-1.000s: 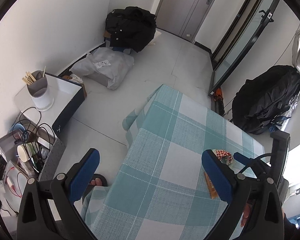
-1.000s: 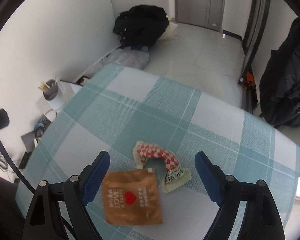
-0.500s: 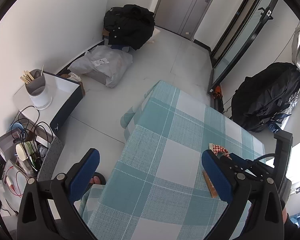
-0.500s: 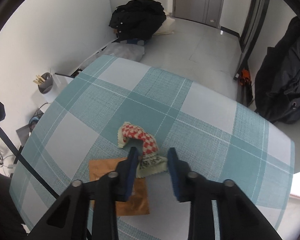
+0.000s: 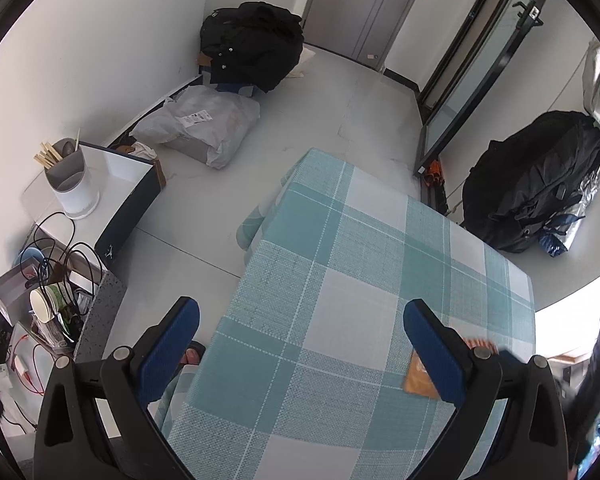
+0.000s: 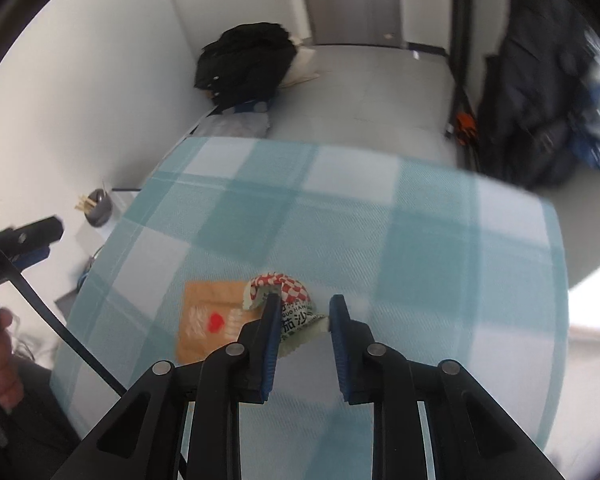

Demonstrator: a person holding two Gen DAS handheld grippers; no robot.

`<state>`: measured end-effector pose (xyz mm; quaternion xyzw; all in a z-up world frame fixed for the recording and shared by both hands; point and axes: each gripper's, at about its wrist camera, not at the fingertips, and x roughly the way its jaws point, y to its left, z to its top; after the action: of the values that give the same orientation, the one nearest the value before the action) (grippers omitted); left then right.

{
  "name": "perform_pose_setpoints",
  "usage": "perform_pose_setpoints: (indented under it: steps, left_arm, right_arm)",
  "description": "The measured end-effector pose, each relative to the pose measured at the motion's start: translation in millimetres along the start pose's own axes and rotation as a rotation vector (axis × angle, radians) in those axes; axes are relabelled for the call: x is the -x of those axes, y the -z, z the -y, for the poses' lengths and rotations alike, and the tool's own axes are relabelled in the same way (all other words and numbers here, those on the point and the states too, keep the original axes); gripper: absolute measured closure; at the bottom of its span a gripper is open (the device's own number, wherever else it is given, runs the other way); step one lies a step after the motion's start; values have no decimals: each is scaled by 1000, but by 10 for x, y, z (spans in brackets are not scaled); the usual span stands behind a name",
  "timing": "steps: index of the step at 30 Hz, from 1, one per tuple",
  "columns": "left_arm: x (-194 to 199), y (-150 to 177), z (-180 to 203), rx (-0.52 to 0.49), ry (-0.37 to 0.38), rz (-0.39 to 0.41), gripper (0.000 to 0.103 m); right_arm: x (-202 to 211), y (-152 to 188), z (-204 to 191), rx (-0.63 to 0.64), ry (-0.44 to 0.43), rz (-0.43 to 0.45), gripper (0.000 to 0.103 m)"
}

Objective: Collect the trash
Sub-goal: 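Grasp the red-white checked wrapper with the right gripper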

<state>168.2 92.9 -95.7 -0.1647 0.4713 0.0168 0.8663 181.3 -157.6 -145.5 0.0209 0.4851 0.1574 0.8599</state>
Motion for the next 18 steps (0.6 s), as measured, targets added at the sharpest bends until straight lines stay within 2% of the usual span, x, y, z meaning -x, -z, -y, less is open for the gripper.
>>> perform_pose_setpoints:
  steps: [5, 9, 14, 18]
  left_arm:
    - [-30, 66, 88, -44, 4, -14, 3]
    - [-17, 113, 200, -91, 17, -12, 3]
    - [-48, 178, 365, -155, 126, -67, 3]
    - [-76, 237, 476, -195, 122, -75, 3]
  right_arm:
    - [233, 407, 162, -47, 13, -28, 80]
    - [367, 606, 194, -54, 10, -48, 80]
    - [389, 751, 146, 9, 42, -68, 73]
    - [361, 763, 74, 79, 45, -59, 68]
